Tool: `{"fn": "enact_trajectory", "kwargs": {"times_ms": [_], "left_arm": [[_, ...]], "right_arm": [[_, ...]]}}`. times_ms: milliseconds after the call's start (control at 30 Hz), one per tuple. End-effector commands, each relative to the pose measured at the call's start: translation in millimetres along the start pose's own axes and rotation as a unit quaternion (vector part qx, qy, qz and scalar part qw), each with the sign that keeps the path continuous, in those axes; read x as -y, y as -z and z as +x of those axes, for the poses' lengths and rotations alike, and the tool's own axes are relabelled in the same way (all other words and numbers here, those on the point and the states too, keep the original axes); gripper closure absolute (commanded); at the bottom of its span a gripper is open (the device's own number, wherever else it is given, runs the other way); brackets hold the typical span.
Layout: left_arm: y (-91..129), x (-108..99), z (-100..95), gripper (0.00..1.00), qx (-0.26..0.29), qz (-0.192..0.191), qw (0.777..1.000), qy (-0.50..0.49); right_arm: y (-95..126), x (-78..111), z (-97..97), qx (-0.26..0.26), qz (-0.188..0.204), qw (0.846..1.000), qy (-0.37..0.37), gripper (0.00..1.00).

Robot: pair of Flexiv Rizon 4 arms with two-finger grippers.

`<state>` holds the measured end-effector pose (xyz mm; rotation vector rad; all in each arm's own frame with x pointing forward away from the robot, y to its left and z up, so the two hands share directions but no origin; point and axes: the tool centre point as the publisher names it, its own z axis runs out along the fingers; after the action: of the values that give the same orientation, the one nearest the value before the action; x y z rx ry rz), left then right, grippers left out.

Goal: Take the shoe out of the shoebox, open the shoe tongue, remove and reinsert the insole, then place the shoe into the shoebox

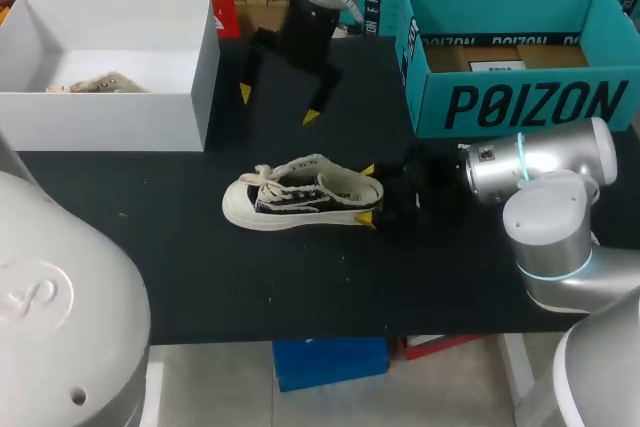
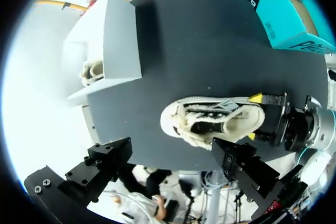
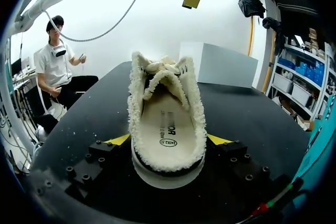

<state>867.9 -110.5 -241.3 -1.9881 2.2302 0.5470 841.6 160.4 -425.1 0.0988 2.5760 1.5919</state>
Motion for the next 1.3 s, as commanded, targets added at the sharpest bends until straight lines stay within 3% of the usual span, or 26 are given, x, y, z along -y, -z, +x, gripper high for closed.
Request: {"fn": "enact_trajectory", "kwargs": {"times_ms": [33,300,633,1067,1300], "left_arm": [[-8.5,6.5,2.7,0.0,-0.029,-0.036,0.998,0.044],[-15.8,-10.4,34.0,0.0,-0.006,-0.04,0.997,0.064],[-38.7,-27.2,87.9,0.0,0.023,0.015,0.997,0.068],[-58.5,-19.5,98.8,0.0,-0.007,0.097,0.99,0.099],[-77.7,-15.1,103.4,0.0,0.014,0.101,0.991,0.081]], "right_arm": [[-0.5,-0.7,-0.3,0.001,0.001,1.0,-0.001,1.0],[-0.5,-0.7,-0.3,0.001,0.001,1.0,-0.001,1.0],[-0.5,-0.7,-0.3,0.001,0.001,1.0,-0.001,1.0],[-0.5,-0.7,-0.3,0.001,0.001,1.0,-0.001,1.0],[-0.5,-0.7,-0.3,0.001,0.001,1.0,-0.001,1.0]]}}
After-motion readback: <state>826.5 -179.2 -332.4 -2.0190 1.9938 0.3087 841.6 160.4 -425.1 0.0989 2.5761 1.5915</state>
